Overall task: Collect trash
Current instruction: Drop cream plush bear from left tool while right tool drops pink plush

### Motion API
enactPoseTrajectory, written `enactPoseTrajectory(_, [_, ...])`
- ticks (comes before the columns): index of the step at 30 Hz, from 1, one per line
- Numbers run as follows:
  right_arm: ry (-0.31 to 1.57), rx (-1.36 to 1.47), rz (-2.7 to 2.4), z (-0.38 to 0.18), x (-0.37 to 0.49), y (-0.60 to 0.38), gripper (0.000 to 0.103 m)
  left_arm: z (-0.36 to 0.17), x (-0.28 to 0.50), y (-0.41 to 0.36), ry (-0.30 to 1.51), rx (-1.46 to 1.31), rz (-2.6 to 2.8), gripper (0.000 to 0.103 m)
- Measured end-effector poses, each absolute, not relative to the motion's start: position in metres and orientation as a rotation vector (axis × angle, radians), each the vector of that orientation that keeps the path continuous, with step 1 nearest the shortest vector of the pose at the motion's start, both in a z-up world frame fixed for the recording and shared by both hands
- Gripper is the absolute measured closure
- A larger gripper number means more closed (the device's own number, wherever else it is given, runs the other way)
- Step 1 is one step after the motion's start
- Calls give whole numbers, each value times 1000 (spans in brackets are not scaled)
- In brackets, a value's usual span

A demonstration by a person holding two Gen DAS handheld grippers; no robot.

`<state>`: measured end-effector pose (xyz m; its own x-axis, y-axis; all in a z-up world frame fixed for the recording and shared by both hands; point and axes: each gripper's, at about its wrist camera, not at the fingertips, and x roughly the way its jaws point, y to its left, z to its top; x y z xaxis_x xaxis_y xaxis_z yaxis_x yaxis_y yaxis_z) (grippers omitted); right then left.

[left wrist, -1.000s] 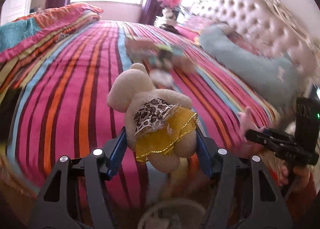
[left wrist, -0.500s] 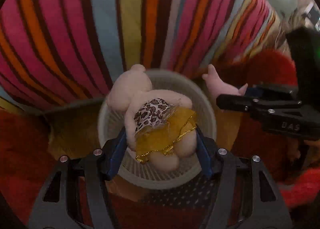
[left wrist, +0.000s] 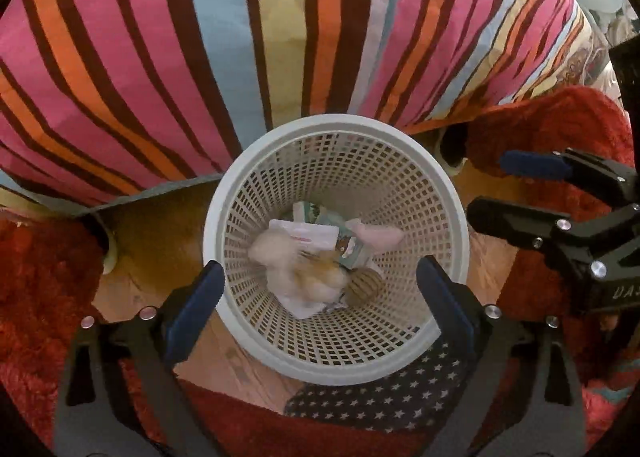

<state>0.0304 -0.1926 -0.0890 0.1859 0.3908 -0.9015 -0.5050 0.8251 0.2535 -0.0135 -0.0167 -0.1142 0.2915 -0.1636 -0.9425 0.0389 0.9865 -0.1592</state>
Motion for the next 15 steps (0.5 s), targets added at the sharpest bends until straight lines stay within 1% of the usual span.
enactPoseTrajectory(10, [1245,-100,608,-93,34,-193,24,-107,-18,-5,1223,-163,-115,9])
enactPoseTrajectory(12, [1216,-113,599,-84,33,-194,23,-99,-19,-2,1216,-174,-117,9])
enactPoseTrajectory(15, [1118,-103,609,-51,34,-201,24,-64,-18,0,1162,-122,-111,9])
